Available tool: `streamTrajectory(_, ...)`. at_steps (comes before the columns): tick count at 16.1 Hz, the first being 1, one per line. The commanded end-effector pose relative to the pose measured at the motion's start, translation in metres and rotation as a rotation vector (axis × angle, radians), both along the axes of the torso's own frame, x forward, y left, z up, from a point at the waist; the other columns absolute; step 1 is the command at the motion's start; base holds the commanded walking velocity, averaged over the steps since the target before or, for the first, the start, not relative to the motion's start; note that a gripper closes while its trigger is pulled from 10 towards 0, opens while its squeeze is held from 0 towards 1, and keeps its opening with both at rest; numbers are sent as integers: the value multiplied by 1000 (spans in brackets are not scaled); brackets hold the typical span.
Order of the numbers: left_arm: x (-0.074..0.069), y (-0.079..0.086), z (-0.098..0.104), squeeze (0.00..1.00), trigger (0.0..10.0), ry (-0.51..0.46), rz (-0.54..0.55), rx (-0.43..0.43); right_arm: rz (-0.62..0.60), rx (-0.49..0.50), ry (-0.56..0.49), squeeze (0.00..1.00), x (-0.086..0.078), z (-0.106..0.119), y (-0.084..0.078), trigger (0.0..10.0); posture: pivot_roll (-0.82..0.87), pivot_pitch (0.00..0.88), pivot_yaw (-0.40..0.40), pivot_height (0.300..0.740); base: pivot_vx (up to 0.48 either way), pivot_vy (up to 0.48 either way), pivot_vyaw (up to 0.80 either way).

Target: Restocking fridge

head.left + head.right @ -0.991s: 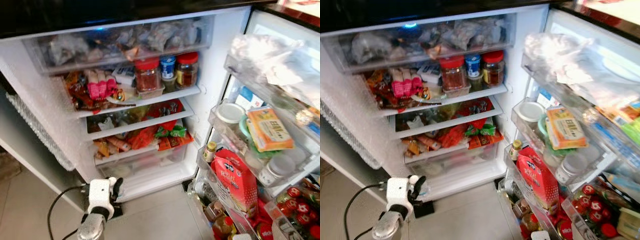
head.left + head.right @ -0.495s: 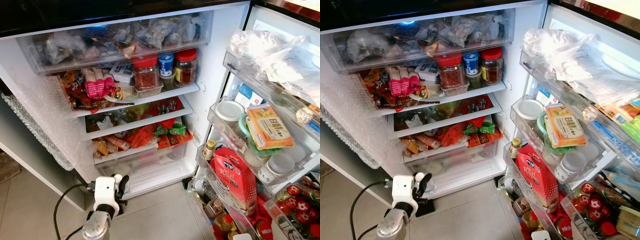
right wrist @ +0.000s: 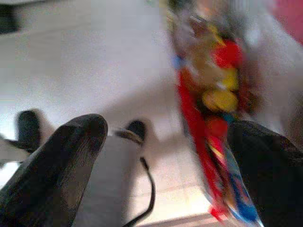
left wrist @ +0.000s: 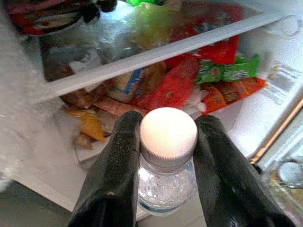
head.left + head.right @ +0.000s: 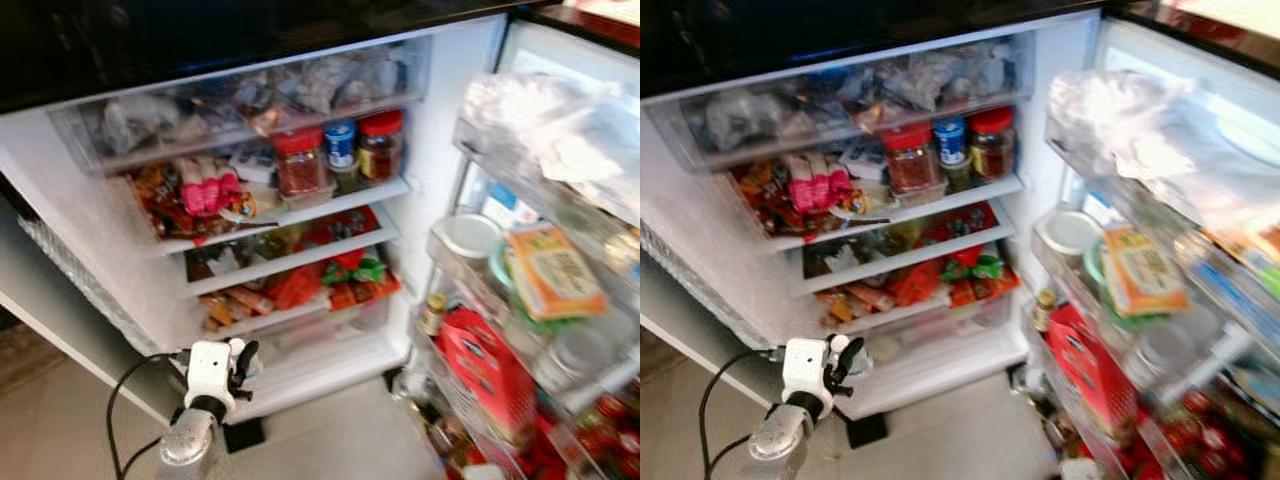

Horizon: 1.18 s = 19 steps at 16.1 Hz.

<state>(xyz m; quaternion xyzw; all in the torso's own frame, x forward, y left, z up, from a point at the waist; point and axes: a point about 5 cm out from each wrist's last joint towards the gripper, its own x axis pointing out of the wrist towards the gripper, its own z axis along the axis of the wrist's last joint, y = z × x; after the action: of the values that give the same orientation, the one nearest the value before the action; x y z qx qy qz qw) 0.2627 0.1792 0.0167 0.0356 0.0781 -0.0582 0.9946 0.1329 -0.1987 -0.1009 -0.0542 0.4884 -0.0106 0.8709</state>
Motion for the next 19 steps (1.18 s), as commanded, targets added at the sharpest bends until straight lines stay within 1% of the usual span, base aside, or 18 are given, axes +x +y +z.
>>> streamTrajectory(1,0,1,-1,0,10000,15,-6,11,-5,1,10,0,-1,-1,1,10000,-82,38,90,740,266,0,0)
streamTrajectory(3,2,-3,-1,0,10000,18,-6,2,18,-2,14,0,0,-1,2,10000,-79,45,84,740,268,0,0)
streamTrajectory(7,0,-6,-1,0,10000,18,-8,-4,20,-11,26,0,-5,-2,-2,10000,-79,75,68,740,270,0,0)
streamTrajectory(11,-1,-5,-2,0,10000,23,3,-8,30,-11,33,0,-7,-2,-2,10000,-85,87,66,740,270,0,0)
streamTrajectory(17,-1,-8,-1,0,10000,24,-9,-9,37,1,39,0,-9,-3,0,10000,-87,92,68,740,271,0,0)
streamTrajectory(19,-1,-9,1,0,10000,14,-14,-15,43,5,38,0,-8,-3,1,10000,-87,93,70,740,0,0,0)
